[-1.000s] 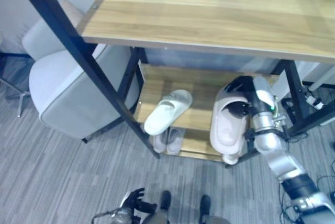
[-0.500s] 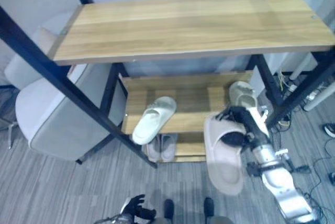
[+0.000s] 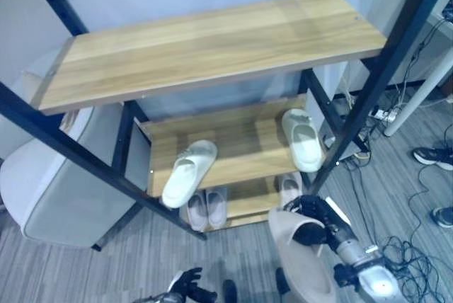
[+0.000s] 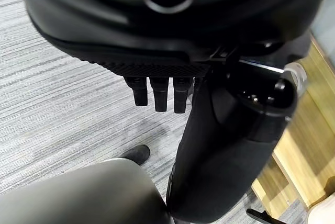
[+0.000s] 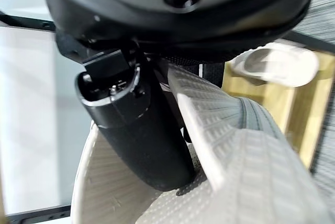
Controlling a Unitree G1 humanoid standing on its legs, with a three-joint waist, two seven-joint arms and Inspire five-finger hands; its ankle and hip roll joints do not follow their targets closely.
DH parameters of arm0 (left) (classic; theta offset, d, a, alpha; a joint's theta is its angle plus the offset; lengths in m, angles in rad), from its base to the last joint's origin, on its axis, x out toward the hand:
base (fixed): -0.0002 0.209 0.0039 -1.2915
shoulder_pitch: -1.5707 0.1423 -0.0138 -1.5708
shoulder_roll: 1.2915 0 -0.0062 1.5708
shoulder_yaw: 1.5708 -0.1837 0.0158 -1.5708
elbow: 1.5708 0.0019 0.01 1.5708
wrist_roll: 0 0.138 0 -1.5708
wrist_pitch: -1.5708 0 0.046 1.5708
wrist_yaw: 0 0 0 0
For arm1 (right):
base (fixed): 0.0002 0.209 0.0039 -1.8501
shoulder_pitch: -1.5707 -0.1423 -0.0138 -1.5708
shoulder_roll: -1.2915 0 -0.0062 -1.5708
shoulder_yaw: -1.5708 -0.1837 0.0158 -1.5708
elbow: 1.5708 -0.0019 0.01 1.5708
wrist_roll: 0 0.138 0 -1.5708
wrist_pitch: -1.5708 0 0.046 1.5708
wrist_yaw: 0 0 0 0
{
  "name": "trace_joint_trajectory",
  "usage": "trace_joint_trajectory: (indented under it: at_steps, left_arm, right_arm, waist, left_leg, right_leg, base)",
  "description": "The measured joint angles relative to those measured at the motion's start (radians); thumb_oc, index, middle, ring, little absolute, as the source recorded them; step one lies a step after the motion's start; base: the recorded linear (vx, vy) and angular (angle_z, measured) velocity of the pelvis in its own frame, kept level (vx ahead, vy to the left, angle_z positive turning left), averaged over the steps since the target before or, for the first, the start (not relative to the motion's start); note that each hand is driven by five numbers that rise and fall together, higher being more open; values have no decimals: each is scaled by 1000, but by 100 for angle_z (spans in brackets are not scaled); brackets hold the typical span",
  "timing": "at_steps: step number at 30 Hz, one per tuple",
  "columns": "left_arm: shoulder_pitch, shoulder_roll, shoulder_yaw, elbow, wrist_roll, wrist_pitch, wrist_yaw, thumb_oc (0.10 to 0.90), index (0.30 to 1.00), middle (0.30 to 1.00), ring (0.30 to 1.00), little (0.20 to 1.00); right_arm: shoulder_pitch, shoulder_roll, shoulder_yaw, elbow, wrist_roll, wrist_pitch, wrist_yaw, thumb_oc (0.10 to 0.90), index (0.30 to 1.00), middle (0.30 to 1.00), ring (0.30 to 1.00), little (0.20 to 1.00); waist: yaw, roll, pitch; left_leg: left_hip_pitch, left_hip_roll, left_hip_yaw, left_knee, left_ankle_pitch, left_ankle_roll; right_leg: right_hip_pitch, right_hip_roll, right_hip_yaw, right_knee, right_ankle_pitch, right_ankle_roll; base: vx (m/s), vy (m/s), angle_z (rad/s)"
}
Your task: Arrange the slippers neatly on the shoe rack.
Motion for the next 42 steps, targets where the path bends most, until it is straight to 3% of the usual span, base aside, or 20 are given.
trace_joint_trajectory:
  at_steps: [3,4,5,7,11,14,17,18,20,21,22,26,27,28,31,36,42]
  left_arm:
    - [-24,5,-52,-31,-10,-6,3,800,900,900,900,900]
    - [-56,11,-69,-34,-11,-8,6,800,900,900,900,900]
    - [-69,9,-73,-41,-12,-8,6,800,900,900,900,900]
    - [-110,30,-133,-131,-43,-14,11,800,900,900,900,900]
    - [-161,39,-149,-210,-99,-23,8,800,900,900,900,900]
    - [-167,63,-143,-278,-129,-44,26,800,900,900,900,900]
    - [-172,95,-138,-362,-141,-57,42,800,900,900,900,900]
    - [-174,127,-143,-423,-162,-67,49,800,900,900,900,900]
    - [-199,144,-126,-462,-170,-73,54,800,900,900,900,900]
    - [-201,156,-115,-528,-206,-69,60,800,900,900,900,900]
    - [-201,158,-111,-555,-214,-85,69,800,900,900,900,900]
    - [-209,197,-63,-668,-330,-114,106,800,900,900,900,900]
    - [-206,210,-61,-683,-340,-116,105,800,900,900,900,900]
    - [-199,237,-62,-728,-366,-142,99,800,900,900,900,900]
    - [-215,269,-46,-799,-368,-168,98,800,900,900,900,900]
    - [-235,288,-16,-844,-451,-202,137,800,900,900,900,900]
    - [-233,301,-25,-861,-487,-213,165,800,900,900,900,900]
  right_arm:
    - [-74,-16,26,57,-42,2,-45,400,300,300,300,300]
    - [-127,-20,39,85,-62,5,-61,400,300,300,300,300]
    - [-152,-27,40,90,-78,5,-72,400,300,300,300,300]
    - [-288,-50,41,104,-119,4,-130,400,300,300,300,300]
    - [-455,-82,22,109,-178,-1,-210,400,300,300,300,300]
    - [-539,-95,27,114,-214,-16,-253,400,300,300,300,300]
    - [-614,-102,31,140,-233,-24,-303,400,300,300,300,300]
    - [-663,-113,28,153,-234,-26,-325,400,300,300,300,300]
    - [-721,-121,16,169,-235,-27,-350,400,300,300,300,300]
    - [-758,-129,21,191,-236,-26,-374,400,300,300,300,300]
    - [-765,-143,26,188,-240,-28,-390,400,300,300,300,300]
    - [-824,-209,22,196,-275,-31,-425,400,300,300,300,300]
    - [-827,-217,24,196,-276,-33,-429,400,300,300,300,300]
    - [-847,-238,25,196,-277,-31,-434,400,300,300,300,300]
    - [-933,-299,37,214,-315,-32,-447,400,300,300,300,300]
    - [-1087,-383,90,266,-326,-27,-500,400,300,300,300,300]
    - [-1190,-465,237,350,-340,-11,-523,400,300,300,300,300]
  waist:
    - [5,-10,16]
    - [6,-25,35]
    - [17,-21,49]
    - [23,-26,111]
    - [64,-9,220]
    - [90,1,246]
    - [86,10,264]
    - [82,10,271]
    - [85,14,310]
    - [85,24,321]
    - [100,26,318]
    - [135,40,329]
    - [131,40,331]
    - [136,44,334]
    - [143,45,342]
    - [140,47,349]
    - [133,40,353]
  left_leg:
    - [-77,-2,1,20,24,-2]
    - [-132,-1,-1,76,13,-14]
    - [-152,0,-5,85,11,-11]
    - [-300,1,-21,196,-10,-30]
    - [-447,-10,-29,319,-40,-13]
    - [-572,-17,-26,431,-62,-10]
    - [-717,-12,-31,588,-114,-3]
    - [-801,-4,-31,691,-148,-3]
    - [-864,-5,-36,773,-176,-7]
    - [-947,2,-40,905,-219,9]
    - [-1011,-2,-51,991,-254,-4]
    - [-1219,-8,-63,1234,-334,9]
    - [-1237,-8,-64,1267,-344,13]
    - [-1303,-18,-80,1370,-379,-8]
    - [-1431,-20,-102,1587,-453,5]
    - [-1576,-24,-106,1829,-530,14]
    - [-1596,-35,-60,2022,-617,17]
  right_leg:
    - [-73,4,-5,19,18,-4]
    - [-128,-5,-4,73,0,-7]
    - [-147,5,-11,93,-2,-7]
    - [-313,-11,-21,253,-53,-30]
    - [-492,-39,-25,467,-121,-50]
    - [-624,-46,-13,594,-154,-58]
    - [-755,-53,-8,737,-208,-59]
    - [-836,-55,-2,823,-237,-72]
    - [-900,-59,5,906,-266,-74]
    - [-970,-60,7,1022,-311,-90]
    - [-1030,-62,10,1104,-342,-90]
    - [-1234,-67,20,1347,-427,-107]
    - [-1250,-70,23,1377,-435,-112]
    - [-1309,-80,22,1482,-480,-117]
    - [-1420,-90,17,1684,-553,-127]
    - [-1556,-90,45,1916,-625,-122]
    - [-1597,-88,129,2126,-715,-91]
  base:
    - [-261,-61,3]
    - [-201,-64,10]
    - [-247,-78,10]
    - [-166,-38,24]
    - [-142,-2,25]
    - [-127,14,12]
    - [-78,-5,8]
    - [22,-23,3]
    - [-27,-32,8]
    - [-35,-48,17]
    - [-36,-61,14]
    - [48,-62,11]
    - [98,-61,14]
    - [126,-57,20]
    - [117,-53,11]
    - [145,-48,2]
    - [81,-44,8]
